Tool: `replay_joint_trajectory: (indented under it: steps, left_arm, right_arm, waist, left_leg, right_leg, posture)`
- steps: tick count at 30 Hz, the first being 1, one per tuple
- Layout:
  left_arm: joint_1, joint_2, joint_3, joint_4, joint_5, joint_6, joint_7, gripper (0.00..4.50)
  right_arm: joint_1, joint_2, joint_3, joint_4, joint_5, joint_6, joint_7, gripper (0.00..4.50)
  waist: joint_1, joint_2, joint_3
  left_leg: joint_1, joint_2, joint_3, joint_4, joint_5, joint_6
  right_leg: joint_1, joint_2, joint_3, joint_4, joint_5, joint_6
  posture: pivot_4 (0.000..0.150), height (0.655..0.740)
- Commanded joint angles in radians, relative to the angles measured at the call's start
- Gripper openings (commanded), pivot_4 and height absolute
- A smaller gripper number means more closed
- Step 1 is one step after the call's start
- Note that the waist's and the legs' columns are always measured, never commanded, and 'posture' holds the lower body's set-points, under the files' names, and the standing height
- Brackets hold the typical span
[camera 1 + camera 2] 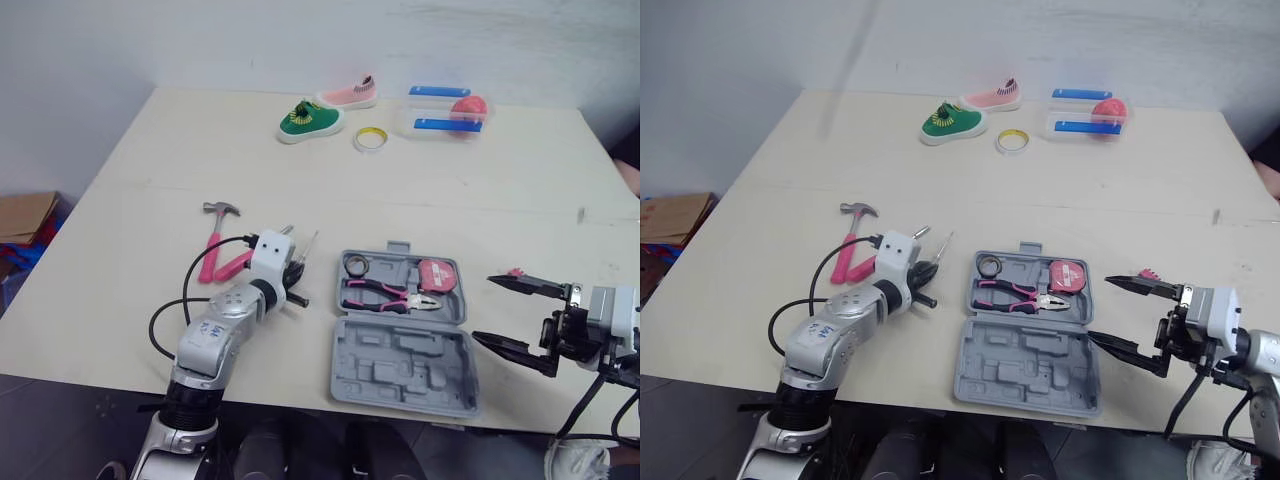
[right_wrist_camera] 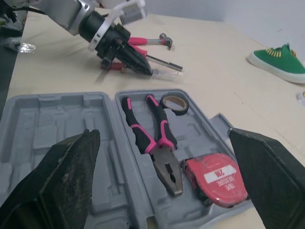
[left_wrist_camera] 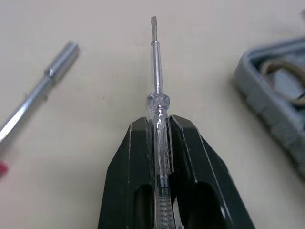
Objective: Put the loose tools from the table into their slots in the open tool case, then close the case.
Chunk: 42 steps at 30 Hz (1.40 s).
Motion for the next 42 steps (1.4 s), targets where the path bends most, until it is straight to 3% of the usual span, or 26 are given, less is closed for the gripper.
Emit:
replay_joint_trajectory:
  steps: [1,4,8,12,17,21,29,42]
  left_arm:
    - [0.002,0.077,0.051,-0.091,-0.116,-0.025,-0.181,0.06]
    - [-0.004,0.188,0.031,-0.132,-0.169,-0.076,-0.355,0.06]
    - [-0.054,0.353,-0.080,-0.222,-0.271,-0.174,-0.727,0.06]
    - [-0.135,0.402,-0.227,-0.174,-0.216,-0.251,-0.882,0.06]
    - [-0.296,0.337,-0.405,-0.031,-0.075,-0.252,-0.893,0.06]
    - [-0.382,0.264,-0.463,0.051,-0.011,-0.202,-0.860,0.06]
    - [-0.486,0.203,-0.562,0.045,0.076,0.017,-0.804,0.06]
    - [-0.501,0.170,-0.600,0.053,0.082,0.152,-0.777,0.06]
  right_arm:
    - [0.012,-0.023,-0.059,0.002,0.005,-0.015,0.000,4.50]
    - [0.007,-0.033,-0.082,0.020,-0.009,-0.019,-0.015,4.50]
    - [0.074,-0.056,-0.135,0.041,-0.019,0.014,-0.020,4.50]
    - [0.128,-0.043,-0.161,0.045,-0.022,0.012,-0.023,4.50]
    - [0.211,-0.035,-0.200,0.031,-0.026,0.010,-0.024,4.50]
    - [0.237,-0.022,-0.202,-0.002,-0.027,0.014,-0.045,4.50]
    - [0.288,0.002,-0.207,-0.060,-0.024,0.024,-0.087,4.50]
    - [0.273,0.001,-0.193,-0.054,-0.030,0.019,-0.106,4.50]
  waist:
    - [-0.006,0.000,0.000]
    - [-0.013,0.000,0.000]
    - [-0.012,0.000,0.000]
    - [-0.008,0.000,0.000]
    - [-0.010,0.000,0.000]
    - [-0.017,0.000,0.000]
    - [-0.015,0.000,0.000]
    - [-0.014,0.000,0.000]
  left_leg:
    - [0.000,0.000,0.000,0.000,0.000,0.000]
    - [0.001,0.001,0.001,0.000,0.000,-0.001]
    - [0.001,0.001,0.001,-0.001,0.000,-0.001]
    - [0.000,0.000,0.000,-0.001,0.000,0.000]
    - [0.000,0.000,0.000,0.000,-0.003,0.006]
    - [0.000,0.001,0.001,0.000,-0.003,0.006]
    - [0.000,0.002,-0.001,0.000,-0.003,0.004]
    - [0.000,0.002,-0.001,0.000,-0.003,0.004]
  right_leg:
    - [0.000,0.000,0.000,0.000,0.000,0.000]
    - [0.000,0.001,0.000,0.001,0.000,0.000]
    - [0.000,0.001,0.000,0.000,0.000,-0.001]
    - [0.001,0.001,0.000,-0.001,-0.001,-0.001]
    - [0.001,0.005,0.001,-0.001,0.000,-0.001]
    - [0.000,0.007,0.002,-0.001,0.000,-0.001]
    - [0.000,0.007,0.002,0.000,-0.001,-0.002]
    - [0.000,0.006,0.001,0.000,-0.001,-0.002]
  posture:
    - [0.150,0.7400]
    - [0.150,0.7400]
    - [0.150,0.7400]
    - [0.150,0.7400]
    - [0.150,0.7400]
    - [0.150,0.7400]
    - [0.150,0.7400]
    - [0.150,0.7400]
